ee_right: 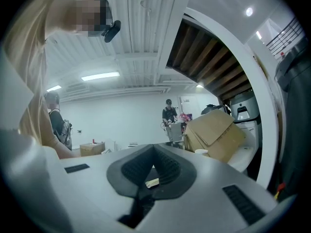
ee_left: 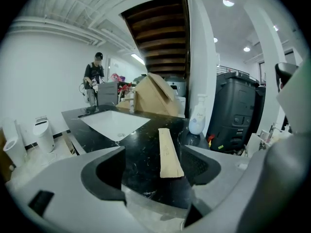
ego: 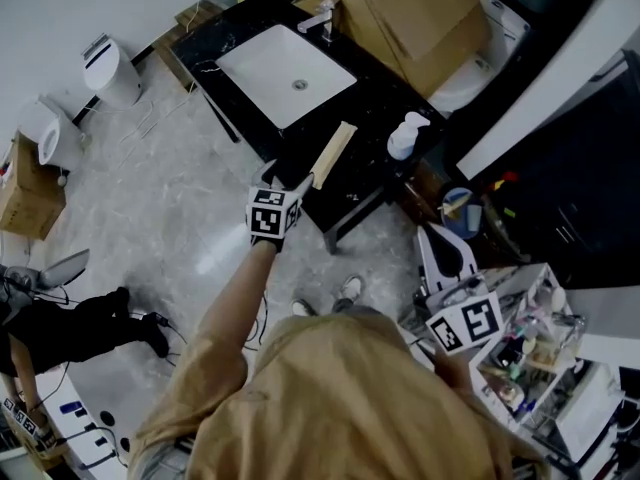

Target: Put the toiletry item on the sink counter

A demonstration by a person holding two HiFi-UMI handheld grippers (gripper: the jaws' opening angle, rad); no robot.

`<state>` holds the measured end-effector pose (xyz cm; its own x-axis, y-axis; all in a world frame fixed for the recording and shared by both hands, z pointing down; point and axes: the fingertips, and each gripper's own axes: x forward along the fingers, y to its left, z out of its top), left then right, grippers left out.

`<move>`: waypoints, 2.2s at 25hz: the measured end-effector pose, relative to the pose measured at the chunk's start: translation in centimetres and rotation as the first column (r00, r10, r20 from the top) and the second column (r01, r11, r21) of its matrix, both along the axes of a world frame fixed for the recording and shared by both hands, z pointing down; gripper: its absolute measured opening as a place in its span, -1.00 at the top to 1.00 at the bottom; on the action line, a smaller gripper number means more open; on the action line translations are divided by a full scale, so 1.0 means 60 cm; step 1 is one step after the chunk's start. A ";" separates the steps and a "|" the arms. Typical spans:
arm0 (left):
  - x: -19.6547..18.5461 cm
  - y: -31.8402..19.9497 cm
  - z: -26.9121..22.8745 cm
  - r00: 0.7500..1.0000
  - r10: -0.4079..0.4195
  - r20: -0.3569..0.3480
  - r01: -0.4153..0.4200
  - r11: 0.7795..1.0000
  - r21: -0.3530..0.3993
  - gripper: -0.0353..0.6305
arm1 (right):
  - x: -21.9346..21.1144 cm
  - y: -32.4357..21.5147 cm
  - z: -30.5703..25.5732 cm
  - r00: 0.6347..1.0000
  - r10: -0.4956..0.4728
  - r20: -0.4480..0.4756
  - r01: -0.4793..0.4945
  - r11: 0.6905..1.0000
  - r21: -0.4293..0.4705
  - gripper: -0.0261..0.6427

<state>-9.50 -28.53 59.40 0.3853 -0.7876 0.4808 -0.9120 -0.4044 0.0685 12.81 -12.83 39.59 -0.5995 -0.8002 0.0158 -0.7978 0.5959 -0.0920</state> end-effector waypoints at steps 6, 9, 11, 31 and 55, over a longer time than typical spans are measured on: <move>-0.041 0.034 -0.043 0.996 -0.016 -0.088 0.018 1.000 0.024 -0.10 | -0.067 0.006 -0.013 0.998 -0.061 -0.010 0.062 0.998 0.013 0.91; -0.061 0.046 -0.061 0.994 -0.030 -0.108 0.035 0.998 0.045 -0.10 | -0.089 0.013 -0.019 0.997 -0.077 -0.009 0.077 0.997 0.013 0.91; -0.072 0.051 -0.076 0.992 -0.039 -0.118 0.047 0.996 0.071 -0.09 | -0.097 0.018 -0.023 0.997 -0.081 -0.005 0.081 0.997 0.009 0.91; -0.138 0.180 -0.402 0.987 0.039 -0.159 0.051 0.850 0.524 0.88 | -0.094 0.008 -0.060 1.000 -0.007 0.020 0.006 0.999 0.054 0.91; -0.272 0.293 -0.460 0.969 -0.173 -0.177 0.246 0.742 0.623 0.88 | -0.026 -0.033 -0.073 0.996 0.078 0.047 -0.081 0.995 0.060 0.91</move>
